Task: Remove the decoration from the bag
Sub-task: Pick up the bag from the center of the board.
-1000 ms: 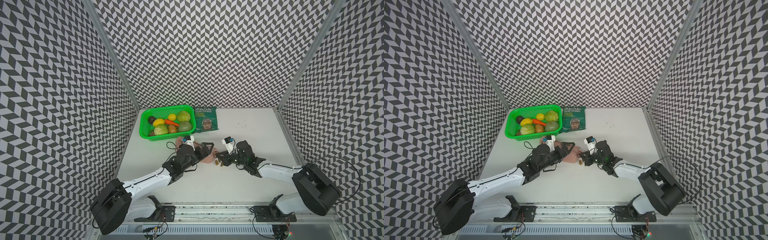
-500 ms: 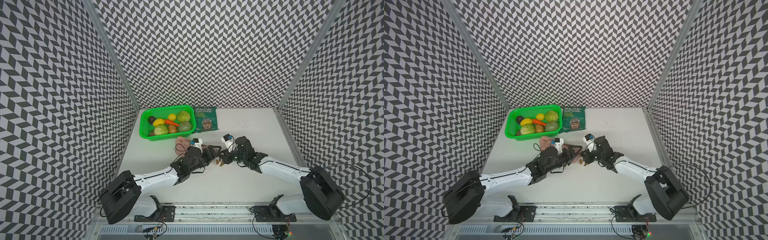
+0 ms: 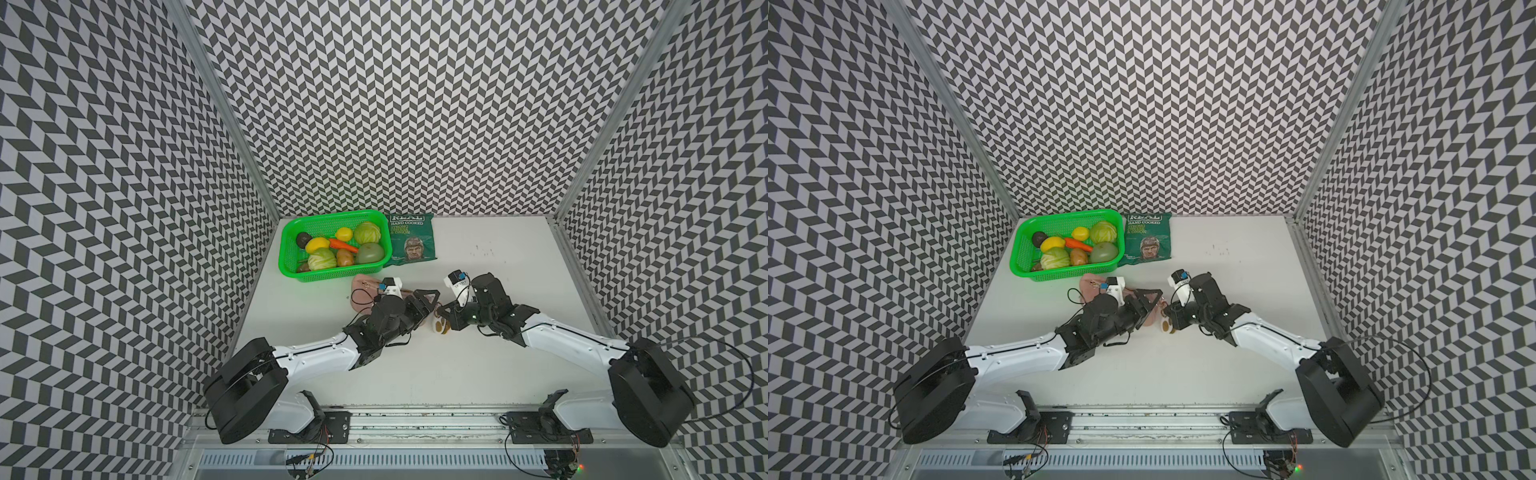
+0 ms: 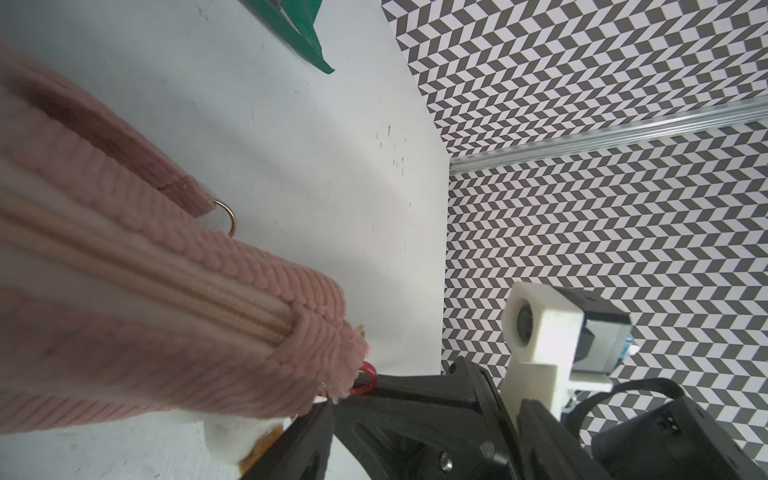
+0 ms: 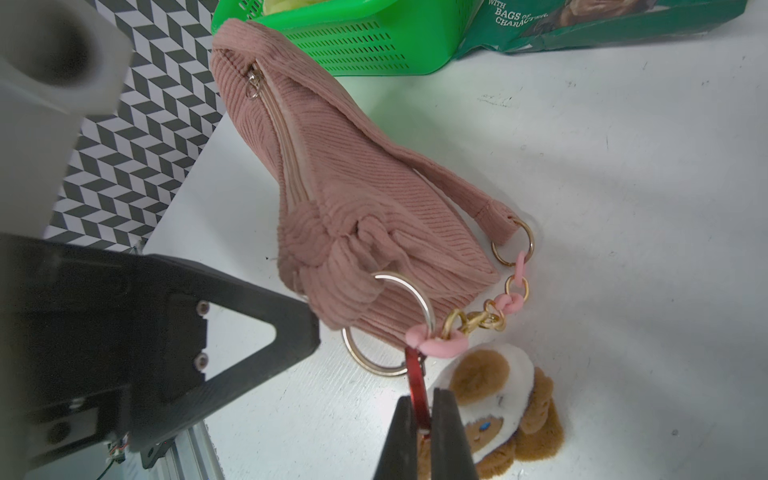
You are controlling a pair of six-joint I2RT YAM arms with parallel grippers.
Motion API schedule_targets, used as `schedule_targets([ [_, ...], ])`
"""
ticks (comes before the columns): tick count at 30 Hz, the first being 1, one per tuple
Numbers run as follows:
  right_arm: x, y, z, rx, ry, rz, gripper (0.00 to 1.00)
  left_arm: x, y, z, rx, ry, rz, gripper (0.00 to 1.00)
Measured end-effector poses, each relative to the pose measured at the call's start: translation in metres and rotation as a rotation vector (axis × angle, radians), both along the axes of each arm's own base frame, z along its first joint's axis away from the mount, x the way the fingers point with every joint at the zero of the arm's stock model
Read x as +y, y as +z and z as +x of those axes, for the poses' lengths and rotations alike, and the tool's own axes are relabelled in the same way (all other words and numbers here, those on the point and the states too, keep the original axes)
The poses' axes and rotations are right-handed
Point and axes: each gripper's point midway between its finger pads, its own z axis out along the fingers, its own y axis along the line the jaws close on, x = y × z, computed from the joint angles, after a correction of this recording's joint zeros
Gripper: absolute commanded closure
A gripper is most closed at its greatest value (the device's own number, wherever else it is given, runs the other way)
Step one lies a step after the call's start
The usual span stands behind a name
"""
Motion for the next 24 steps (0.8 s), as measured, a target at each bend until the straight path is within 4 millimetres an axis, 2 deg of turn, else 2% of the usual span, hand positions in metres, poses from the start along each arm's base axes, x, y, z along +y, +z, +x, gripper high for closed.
schedule_targets([
  [7,-0.002,0.013,0.001,-0.024,-0.006,0.005,1.00,-0.006,-0.007,-0.006,0.014,-0.003,0.010,0.28],
  [11,-0.002,0.013,0.000,-0.020,-0.007,0.001,1.00,-0.005,-0.008,-0.005,0.016,0.017,0.011,0.30],
  [16,-0.002,0.012,0.000,-0.019,-0.007,0.001,1.00,-0.002,-0.013,0.004,0.013,0.066,0.030,0.34],
  [24,-0.002,0.013,0.000,-0.018,-0.006,0.002,1.00,-0.010,-0.017,0.017,0.009,0.092,0.036,0.37],
])
